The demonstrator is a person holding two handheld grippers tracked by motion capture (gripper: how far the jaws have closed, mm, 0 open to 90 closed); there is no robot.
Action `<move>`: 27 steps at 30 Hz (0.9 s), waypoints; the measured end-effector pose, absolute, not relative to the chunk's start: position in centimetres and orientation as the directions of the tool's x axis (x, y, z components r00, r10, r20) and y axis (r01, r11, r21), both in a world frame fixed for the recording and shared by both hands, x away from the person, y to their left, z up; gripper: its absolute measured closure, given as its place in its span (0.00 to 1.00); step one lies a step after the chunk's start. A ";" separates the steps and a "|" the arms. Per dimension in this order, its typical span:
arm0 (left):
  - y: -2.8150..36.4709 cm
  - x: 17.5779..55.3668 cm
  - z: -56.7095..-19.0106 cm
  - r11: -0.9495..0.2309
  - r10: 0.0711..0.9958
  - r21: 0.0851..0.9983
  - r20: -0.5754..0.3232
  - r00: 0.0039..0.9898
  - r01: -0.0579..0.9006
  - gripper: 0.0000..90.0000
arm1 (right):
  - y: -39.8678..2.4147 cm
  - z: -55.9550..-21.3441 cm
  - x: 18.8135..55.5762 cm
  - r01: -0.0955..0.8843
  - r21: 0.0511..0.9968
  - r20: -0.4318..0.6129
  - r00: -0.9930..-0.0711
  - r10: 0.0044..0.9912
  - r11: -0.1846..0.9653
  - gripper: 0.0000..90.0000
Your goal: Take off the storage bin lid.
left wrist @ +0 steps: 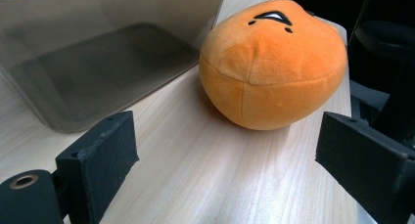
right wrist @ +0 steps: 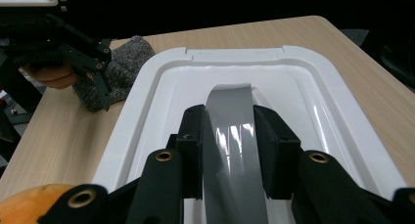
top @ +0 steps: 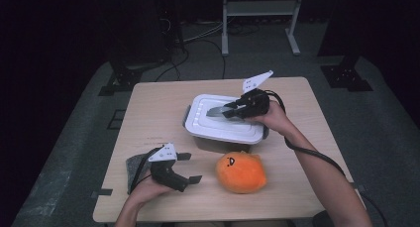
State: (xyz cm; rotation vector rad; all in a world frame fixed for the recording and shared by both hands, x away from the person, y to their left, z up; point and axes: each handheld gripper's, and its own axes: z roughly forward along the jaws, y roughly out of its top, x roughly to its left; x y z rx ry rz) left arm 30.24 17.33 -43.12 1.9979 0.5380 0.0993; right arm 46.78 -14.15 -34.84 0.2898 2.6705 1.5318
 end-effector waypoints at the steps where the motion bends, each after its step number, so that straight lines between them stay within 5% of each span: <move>1: 17.3 30.2 -43.1 -0.380 0.412 0.865 -0.159 0.897 0.328 0.08 | -14.1 -34.8 46.8 0.138 0.859 0.050 -0.981 0.187 0.492 0.73; 27: 17.7 30.3 -43.1 -0.376 0.416 0.866 -0.159 0.895 0.329 0.08 | -15.0 -33.7 46.5 0.155 0.875 0.058 -0.974 0.218 0.460 0.73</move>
